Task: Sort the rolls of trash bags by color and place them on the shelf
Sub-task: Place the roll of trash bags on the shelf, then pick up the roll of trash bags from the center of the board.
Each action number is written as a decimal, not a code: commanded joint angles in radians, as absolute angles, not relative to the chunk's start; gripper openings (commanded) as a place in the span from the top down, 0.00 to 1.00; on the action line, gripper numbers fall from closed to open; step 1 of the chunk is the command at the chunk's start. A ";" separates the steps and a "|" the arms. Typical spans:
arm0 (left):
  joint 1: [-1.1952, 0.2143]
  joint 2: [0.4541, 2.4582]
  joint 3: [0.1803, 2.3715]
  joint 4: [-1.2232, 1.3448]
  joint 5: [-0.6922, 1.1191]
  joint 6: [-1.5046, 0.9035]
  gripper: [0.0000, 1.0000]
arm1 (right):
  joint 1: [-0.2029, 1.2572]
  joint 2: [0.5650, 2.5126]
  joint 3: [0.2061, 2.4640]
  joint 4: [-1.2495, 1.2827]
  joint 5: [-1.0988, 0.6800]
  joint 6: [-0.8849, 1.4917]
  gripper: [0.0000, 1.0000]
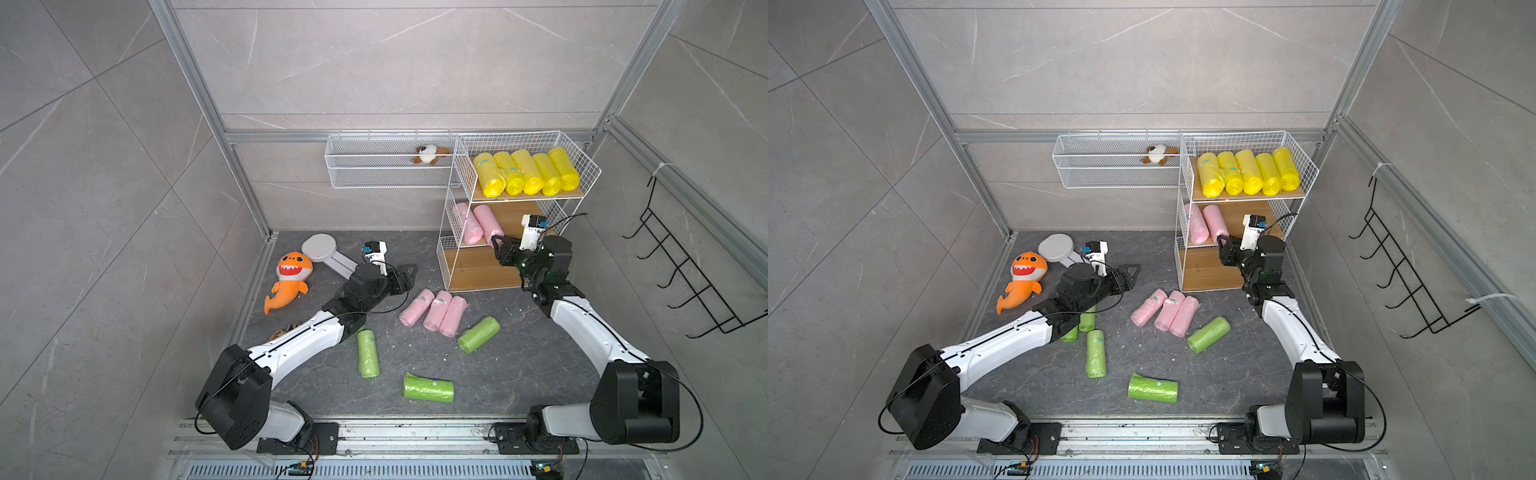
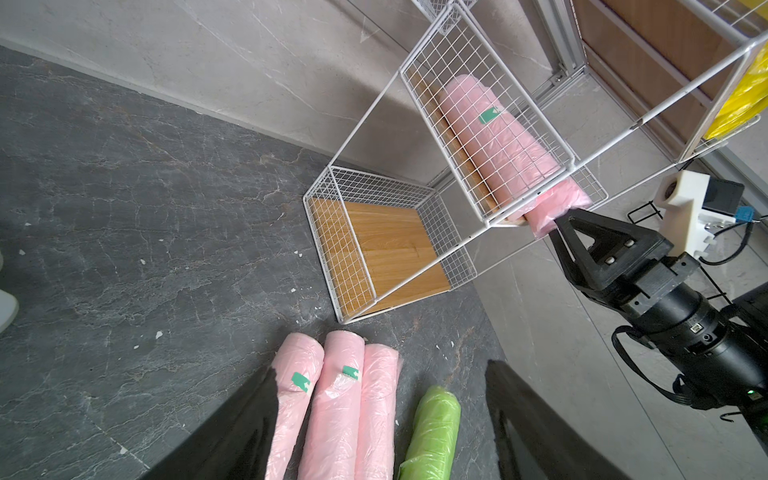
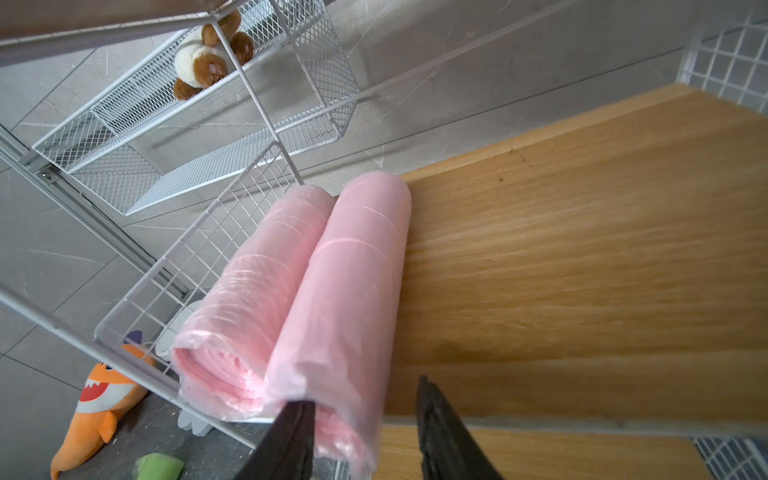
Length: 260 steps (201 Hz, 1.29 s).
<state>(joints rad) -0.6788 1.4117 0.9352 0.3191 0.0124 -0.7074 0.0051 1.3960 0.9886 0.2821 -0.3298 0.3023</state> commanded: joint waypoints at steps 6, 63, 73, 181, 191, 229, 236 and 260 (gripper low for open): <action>-0.677 1.417 0.957 0.344 0.029 -0.712 0.19 | 0.000 1.427 1.038 0.313 -0.363 0.275 0.60; -0.676 1.427 0.964 0.341 0.031 -0.709 0.19 | 0.000 1.469 1.068 0.337 -0.365 0.253 0.61; -0.677 1.431 0.966 0.339 0.034 -0.710 0.19 | -0.001 1.469 1.069 0.339 -0.364 0.255 0.61; -0.723 1.689 1.165 0.075 -0.017 -0.457 0.19 | 0.000 1.163 0.916 0.192 -0.218 0.309 0.34; -0.723 1.740 1.214 0.026 -0.034 -0.420 0.19 | 0.000 1.129 0.896 0.170 -0.211 0.319 0.34; -0.722 1.933 1.428 -0.174 -0.059 -0.311 0.22 | 0.001 1.040 0.846 0.111 -0.194 0.331 0.33; -0.723 1.953 1.449 -0.187 -0.061 -0.305 0.22 | 0.000 1.033 0.837 0.106 -0.185 0.327 0.33; -0.723 2.022 1.510 -0.228 -0.046 -0.292 0.22 | 0.000 1.022 0.821 0.083 -0.177 0.319 0.32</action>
